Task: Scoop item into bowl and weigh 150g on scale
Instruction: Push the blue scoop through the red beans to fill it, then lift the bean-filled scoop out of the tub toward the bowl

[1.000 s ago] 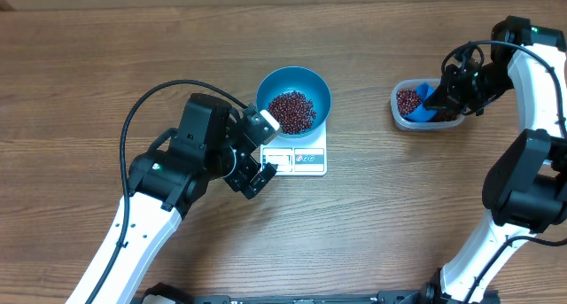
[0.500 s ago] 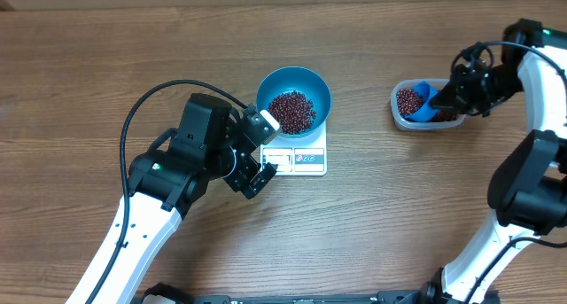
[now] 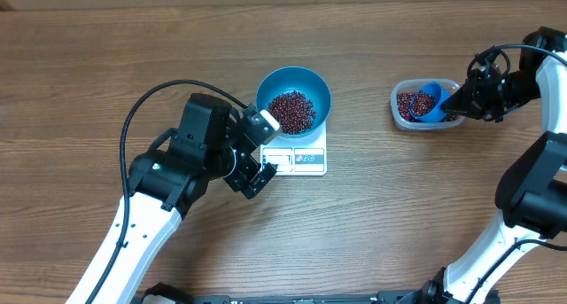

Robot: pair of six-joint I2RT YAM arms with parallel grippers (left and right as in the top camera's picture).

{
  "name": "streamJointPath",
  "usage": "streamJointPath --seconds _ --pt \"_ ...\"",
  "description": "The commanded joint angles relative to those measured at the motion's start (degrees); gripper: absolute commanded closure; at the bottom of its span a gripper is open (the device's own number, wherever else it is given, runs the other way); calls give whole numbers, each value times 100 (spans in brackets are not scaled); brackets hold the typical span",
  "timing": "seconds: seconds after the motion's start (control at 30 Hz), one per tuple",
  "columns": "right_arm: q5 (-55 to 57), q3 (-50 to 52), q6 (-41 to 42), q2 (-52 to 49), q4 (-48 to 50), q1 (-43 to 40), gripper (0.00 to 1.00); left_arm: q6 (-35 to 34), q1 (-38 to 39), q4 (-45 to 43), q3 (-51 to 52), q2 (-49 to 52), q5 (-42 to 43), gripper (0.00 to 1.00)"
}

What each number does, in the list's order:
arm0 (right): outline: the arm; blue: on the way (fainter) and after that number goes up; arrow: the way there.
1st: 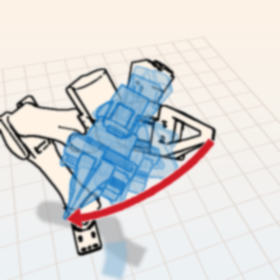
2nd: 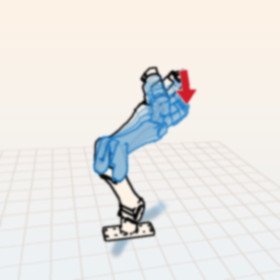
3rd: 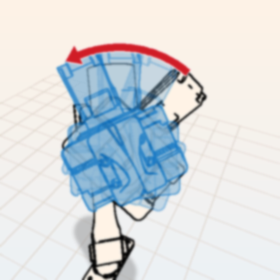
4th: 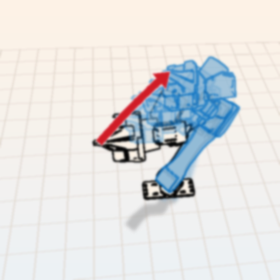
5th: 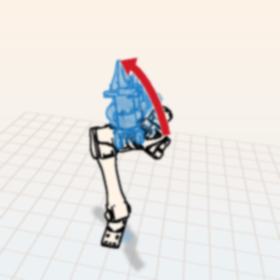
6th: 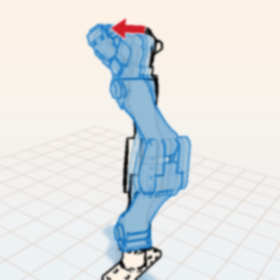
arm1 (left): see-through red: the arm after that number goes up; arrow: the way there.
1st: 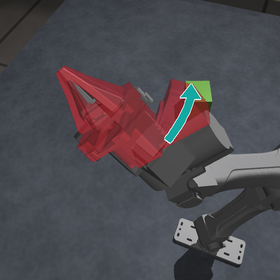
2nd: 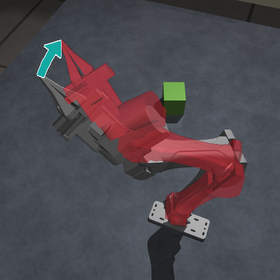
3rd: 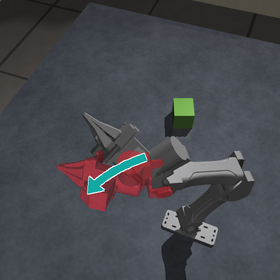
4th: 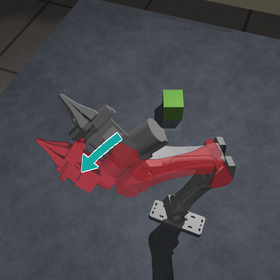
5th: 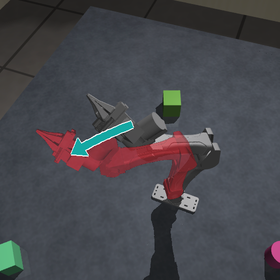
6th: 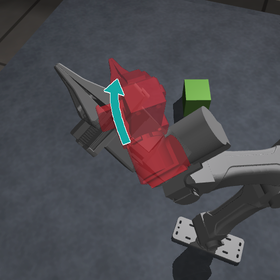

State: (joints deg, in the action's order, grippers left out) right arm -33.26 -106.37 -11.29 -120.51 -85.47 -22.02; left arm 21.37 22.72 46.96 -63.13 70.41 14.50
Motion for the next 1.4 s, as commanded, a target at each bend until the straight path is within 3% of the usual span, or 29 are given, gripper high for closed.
streamJointPath --seconds 0.0,0.37,0.83,1.37 --pt "-162 24 -120 -11 11 7 96 -39 -31 -7 -35 -2 -9 1" --pt "-1104 24 -120 -11 118 7 96 -39 -31 -4 -35 -2 -9 1" --pt "-1432 22 -157 -11 138 -122 96 -39 -31 -7 -35 -2 -9 1" --pt "-3086 11 -597 -2 -22 -372 96 -39 -31 -7 -35 -2 -9 0"
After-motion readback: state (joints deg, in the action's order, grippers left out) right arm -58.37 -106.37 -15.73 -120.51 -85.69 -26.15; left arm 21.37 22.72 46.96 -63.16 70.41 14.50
